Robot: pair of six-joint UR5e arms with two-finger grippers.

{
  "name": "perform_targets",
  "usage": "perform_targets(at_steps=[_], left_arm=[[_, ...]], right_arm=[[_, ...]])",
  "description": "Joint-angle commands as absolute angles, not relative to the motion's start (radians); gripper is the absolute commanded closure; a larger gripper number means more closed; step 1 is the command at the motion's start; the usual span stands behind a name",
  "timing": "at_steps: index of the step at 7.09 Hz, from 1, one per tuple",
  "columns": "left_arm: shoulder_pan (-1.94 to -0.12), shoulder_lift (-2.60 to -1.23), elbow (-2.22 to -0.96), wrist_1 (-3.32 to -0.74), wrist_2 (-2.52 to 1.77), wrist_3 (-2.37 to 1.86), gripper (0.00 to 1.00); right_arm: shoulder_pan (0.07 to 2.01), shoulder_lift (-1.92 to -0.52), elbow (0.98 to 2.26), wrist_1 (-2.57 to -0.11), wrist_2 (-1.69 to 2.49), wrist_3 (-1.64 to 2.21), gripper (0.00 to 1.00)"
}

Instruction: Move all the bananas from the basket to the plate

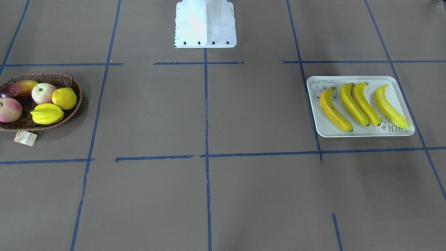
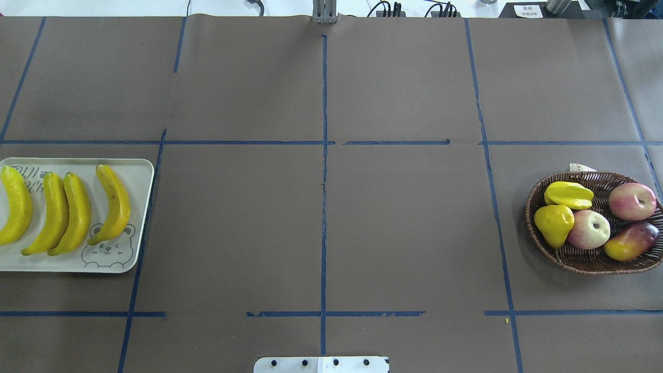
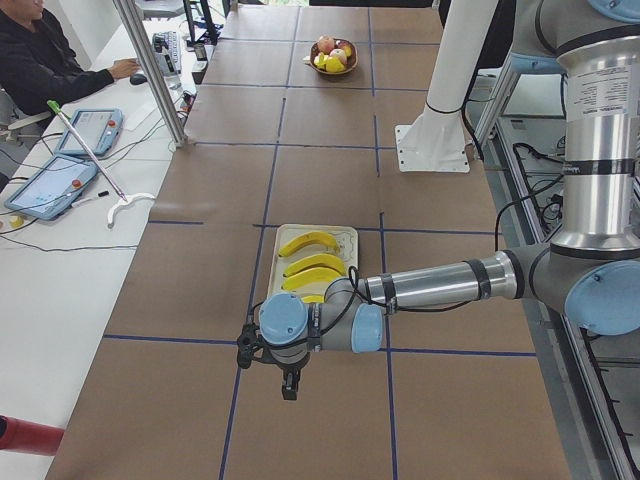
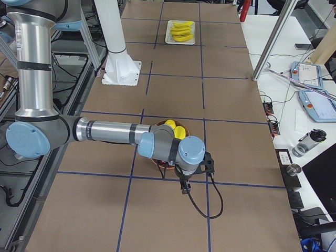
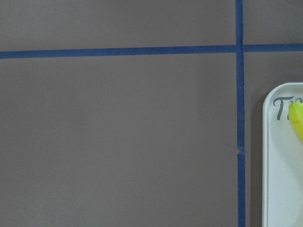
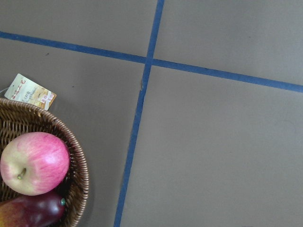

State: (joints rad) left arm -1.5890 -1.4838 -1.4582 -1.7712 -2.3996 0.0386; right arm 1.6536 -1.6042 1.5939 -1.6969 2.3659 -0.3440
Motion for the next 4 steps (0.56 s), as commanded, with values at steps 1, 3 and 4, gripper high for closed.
perform_targets(at_steps=[1,3,4], left_arm=[[-1.598,-1.491,-1.488,-1.761,-2.444,0.035,0.00],[-1.603,-1.491,-1.682,-1.564,-2.433,0.040,0.00],[-1.603,-1.488,-1.778,-1.466,-2.404,0.049,0.00]], right_arm=[[1.654,-1.601,1.604,-1.692,2.324,-0.321,0.00],[1.654,-1.601,1.606,-1.692,2.327,-0.321,0.00],[1.654,-1.600,1.606,-1.693,2.330,-0.319,0.00]])
